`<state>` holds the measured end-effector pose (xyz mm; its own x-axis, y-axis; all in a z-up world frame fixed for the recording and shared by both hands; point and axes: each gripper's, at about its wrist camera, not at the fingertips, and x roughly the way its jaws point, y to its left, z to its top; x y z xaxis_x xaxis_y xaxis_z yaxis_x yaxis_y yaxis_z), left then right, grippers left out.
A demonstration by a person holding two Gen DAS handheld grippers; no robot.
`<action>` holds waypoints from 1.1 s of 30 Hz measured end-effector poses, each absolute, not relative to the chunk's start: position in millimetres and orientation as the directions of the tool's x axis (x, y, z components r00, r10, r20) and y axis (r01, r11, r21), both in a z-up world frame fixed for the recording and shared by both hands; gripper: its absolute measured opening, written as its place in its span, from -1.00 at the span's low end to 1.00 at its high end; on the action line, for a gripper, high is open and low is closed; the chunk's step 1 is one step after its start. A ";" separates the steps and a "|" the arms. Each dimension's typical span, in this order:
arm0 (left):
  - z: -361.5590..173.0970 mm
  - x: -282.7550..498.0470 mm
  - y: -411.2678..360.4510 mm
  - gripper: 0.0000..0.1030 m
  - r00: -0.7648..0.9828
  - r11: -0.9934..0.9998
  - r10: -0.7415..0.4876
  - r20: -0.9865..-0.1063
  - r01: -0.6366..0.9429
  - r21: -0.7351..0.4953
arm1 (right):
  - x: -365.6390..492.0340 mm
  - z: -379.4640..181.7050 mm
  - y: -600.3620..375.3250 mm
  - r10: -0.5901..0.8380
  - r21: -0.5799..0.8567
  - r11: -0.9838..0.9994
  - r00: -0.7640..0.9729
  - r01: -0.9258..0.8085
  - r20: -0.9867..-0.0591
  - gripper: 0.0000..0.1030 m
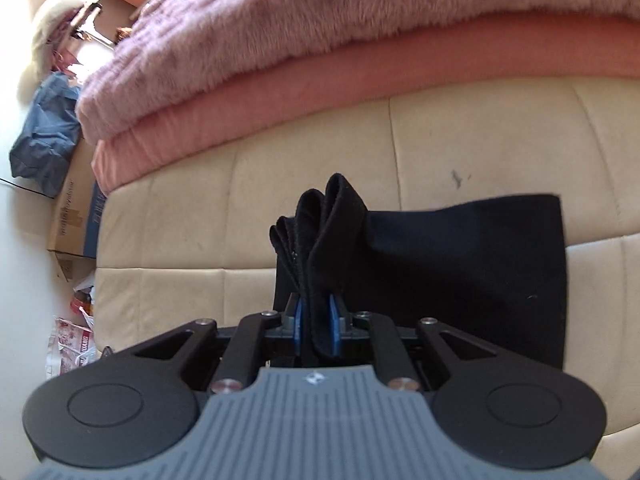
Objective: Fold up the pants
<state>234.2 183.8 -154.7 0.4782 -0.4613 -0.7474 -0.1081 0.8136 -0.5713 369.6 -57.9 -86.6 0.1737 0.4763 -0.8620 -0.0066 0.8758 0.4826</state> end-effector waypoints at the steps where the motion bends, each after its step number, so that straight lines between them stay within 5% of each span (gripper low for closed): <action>1: -153.6 233.3 185.3 -0.73 0.483 0.812 -0.460 -0.745 -0.111 -0.573 | 370.4 -92.0 -51.9 0.473 0.479 0.878 0.166 -0.003 -0.865 -0.81; 11: -147.0 232.6 197.4 -0.73 0.521 0.802 -0.447 -0.727 -0.127 -0.584 | 371.4 -119.2 -14.2 0.487 0.489 0.872 0.102 -0.010 -0.867 -0.61; 16: -135.3 223.1 202.5 -0.72 0.551 0.784 -0.453 -0.701 -0.128 -0.607 | 363.4 -90.3 -21.0 0.549 0.538 0.836 0.152 -0.113 -0.822 -0.55; 25: -139.2 246.0 165.4 -0.29 0.552 0.792 -0.474 -0.686 -0.072 -0.606 | 327.5 -76.5 -117.9 0.482 0.436 0.876 0.339 -0.208 -0.808 -0.53; 33: -156.3 280.9 141.1 -0.23 0.540 0.841 -0.442 -0.716 -0.030 -0.541 | 309.1 -122.5 -162.7 0.486 0.440 0.874 0.384 -0.206 -0.785 -0.65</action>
<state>280.9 141.1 -156.3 0.5402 -0.4418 -0.7162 -0.0296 0.8406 -0.5408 309.1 -162.7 -122.5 0.3837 0.4857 -0.7854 -0.2055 0.8741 0.4402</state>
